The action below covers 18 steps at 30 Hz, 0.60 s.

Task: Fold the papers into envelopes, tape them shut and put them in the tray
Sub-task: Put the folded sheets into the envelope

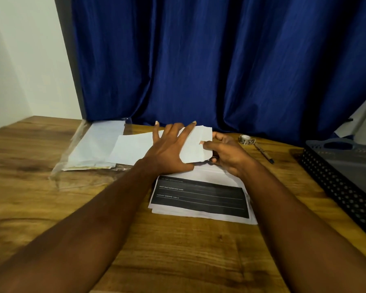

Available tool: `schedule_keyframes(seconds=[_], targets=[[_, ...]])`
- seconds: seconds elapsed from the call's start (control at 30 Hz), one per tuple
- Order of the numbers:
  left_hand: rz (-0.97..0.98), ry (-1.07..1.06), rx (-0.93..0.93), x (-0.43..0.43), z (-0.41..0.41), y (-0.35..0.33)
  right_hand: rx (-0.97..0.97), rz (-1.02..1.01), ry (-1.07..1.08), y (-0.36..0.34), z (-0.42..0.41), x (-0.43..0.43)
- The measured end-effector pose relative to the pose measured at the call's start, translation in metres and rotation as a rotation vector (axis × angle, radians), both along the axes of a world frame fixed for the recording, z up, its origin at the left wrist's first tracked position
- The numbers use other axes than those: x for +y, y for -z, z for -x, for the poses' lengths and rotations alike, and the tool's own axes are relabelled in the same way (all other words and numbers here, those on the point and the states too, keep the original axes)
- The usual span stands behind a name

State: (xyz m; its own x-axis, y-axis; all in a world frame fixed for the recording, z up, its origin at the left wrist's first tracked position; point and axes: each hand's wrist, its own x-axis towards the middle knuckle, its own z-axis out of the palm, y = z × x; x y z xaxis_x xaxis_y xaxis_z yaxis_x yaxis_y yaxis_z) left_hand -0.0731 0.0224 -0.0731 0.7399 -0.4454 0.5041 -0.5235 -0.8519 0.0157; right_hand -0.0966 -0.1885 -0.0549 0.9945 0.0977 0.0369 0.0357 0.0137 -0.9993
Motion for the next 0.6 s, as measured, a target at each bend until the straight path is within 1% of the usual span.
schedule_keyframes(seconds=[0.2,0.43,0.5,0.6], targets=[[-0.038,0.026,-0.097,-0.006,0.01,-0.009,0.011,0.024,-0.028,0.004,0.004,0.005],[-0.063,0.012,-0.155,-0.006,0.022,-0.021,-0.021,0.201,0.054,0.002,0.004,0.005],[-0.06,0.013,-0.151,-0.006,0.024,-0.022,-0.022,0.203,0.044,0.002,0.005,0.004],[-0.069,0.005,-0.12,-0.005,0.026,-0.023,-0.034,0.129,-0.004,-0.001,0.009,0.004]])
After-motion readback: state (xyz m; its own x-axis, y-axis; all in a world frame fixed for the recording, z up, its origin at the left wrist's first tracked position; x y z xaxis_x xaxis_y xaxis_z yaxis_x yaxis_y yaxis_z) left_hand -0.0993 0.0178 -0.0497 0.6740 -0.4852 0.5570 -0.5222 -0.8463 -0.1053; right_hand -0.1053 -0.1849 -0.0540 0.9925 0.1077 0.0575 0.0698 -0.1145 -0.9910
